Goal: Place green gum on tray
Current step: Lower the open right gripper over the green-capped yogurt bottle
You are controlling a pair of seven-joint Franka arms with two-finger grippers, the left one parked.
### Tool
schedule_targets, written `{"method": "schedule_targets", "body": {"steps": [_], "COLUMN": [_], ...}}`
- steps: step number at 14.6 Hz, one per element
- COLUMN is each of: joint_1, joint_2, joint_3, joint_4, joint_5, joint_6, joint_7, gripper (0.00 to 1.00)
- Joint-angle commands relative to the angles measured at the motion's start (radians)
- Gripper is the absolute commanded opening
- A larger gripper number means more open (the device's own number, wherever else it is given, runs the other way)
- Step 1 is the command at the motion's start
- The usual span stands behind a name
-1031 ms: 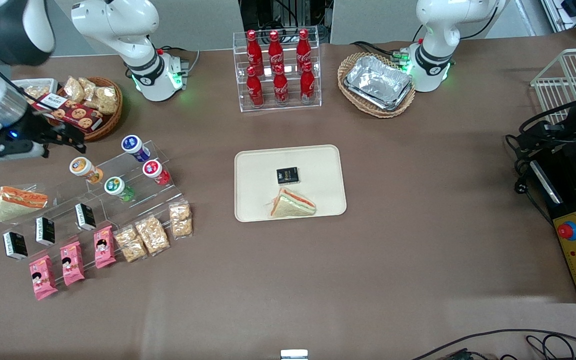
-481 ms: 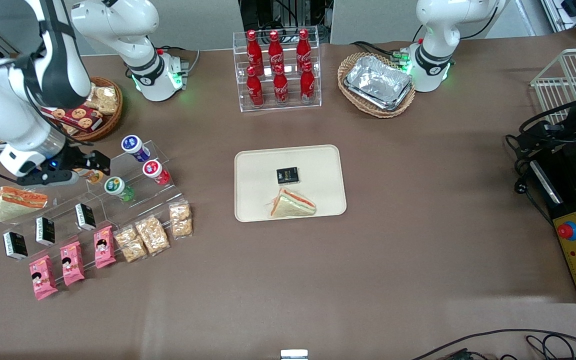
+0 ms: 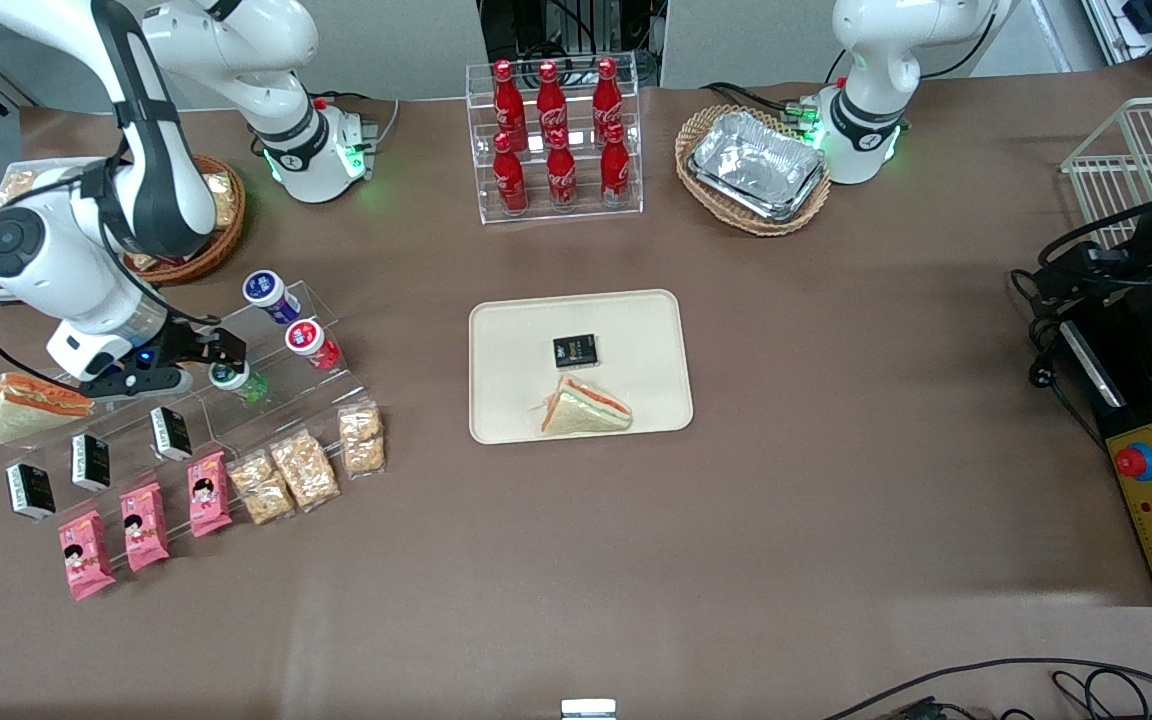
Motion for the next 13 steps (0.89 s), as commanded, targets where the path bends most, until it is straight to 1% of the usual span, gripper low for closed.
{"method": "schedule_targets", "body": {"steps": [1,6,10,11,12,13], "joint_1": [0.0,0.002,0.003,0.003,0.003,0.003], "joint_2": [0.022,0.052,0.055,0.055,0.055,0.055], "joint_3": [0.001,0.003,0.003,0.003,0.003,0.003], "joint_4": [-0.043,-0.046,-0.046,-0.046,-0.046,-0.046], "joint_5": [-0.007,-0.006,-0.006,-0.006,-0.006,-0.006], "joint_6": [0.081,0.086,0.087,0.087,0.087,0.087], "joint_7": [-0.01,-0.01,-0.01,-0.01,-0.01,-0.01], "gripper": [0.99,0.98,0.95,0.91,0.84,0.75]}}
